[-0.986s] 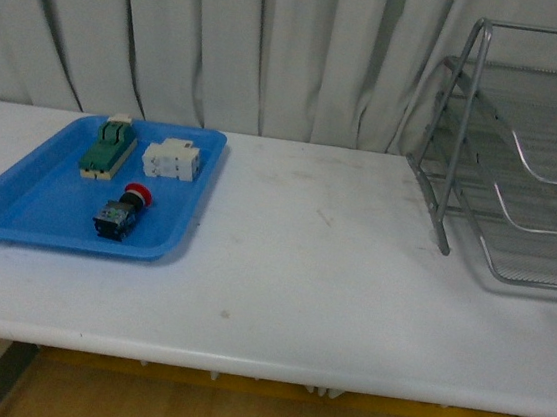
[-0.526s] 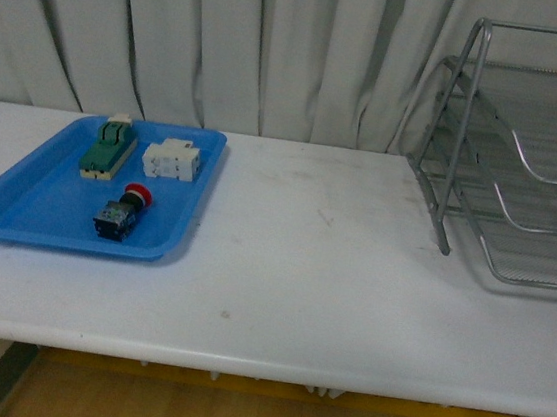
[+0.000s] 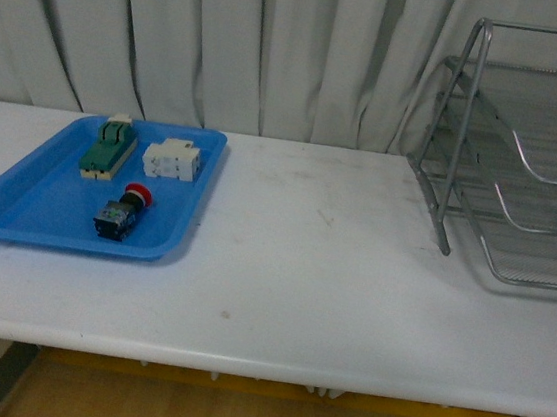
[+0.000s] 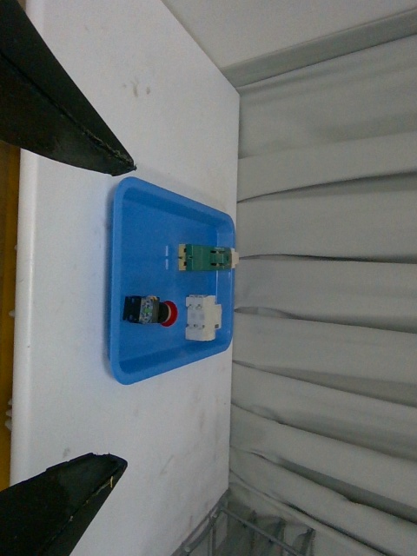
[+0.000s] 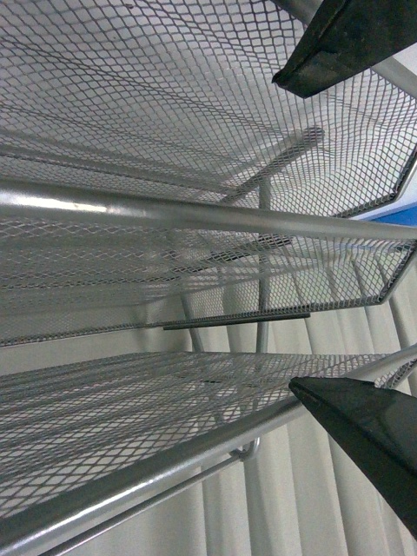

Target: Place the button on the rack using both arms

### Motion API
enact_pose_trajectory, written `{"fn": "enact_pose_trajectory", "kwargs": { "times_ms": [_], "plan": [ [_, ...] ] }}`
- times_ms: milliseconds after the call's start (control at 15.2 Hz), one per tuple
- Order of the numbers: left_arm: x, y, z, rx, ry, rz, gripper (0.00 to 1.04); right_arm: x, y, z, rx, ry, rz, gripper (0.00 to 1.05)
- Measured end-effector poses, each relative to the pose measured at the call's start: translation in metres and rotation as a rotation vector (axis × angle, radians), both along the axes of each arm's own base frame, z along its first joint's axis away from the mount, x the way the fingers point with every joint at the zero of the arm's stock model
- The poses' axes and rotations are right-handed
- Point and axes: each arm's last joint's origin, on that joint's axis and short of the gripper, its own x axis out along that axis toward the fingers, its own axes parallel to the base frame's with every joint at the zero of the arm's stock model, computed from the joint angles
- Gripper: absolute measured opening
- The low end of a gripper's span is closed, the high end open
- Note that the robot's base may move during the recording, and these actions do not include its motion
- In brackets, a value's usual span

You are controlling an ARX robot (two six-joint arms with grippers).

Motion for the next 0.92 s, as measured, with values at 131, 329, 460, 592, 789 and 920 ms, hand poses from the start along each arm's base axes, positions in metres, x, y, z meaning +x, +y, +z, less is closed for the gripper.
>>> {"fn": "enact_pose_trajectory", "kwargs": {
  "times_ms": [131, 329, 460, 592, 789, 920],
  "plan": [
    [0.000, 0.000, 0.000, 0.000, 0.000, 0.000, 0.98, 0.003, -0.001, -0.001, -0.011, -0.005, 0.004, 0.98],
    [0.000, 0.000, 0.000, 0.000, 0.000, 0.000, 0.98, 0.011, -0.004, -0.002, -0.033, -0.023, 0.006, 0.94],
    [0.000, 0.000, 0.000, 0.000, 0.000, 0.000, 0.98, 0.017, -0.005, 0.001, -0.057, -0.046, 0.009, 0.71],
    [0.000, 0.000, 0.000, 0.000, 0.000, 0.000, 0.98, 0.024, -0.008, 0.007, -0.080, -0.077, 0.009, 0.48],
    [0.000, 0.000, 0.000, 0.000, 0.000, 0.000, 0.98, 0.023, -0.008, -0.001, -0.074, -0.049, 0.007, 0.14],
    [0.000, 0.000, 0.000, 0.000, 0.000, 0.000, 0.98, 0.019, -0.008, -0.004, -0.048, -0.034, 0.004, 0.04]
  ]
}}
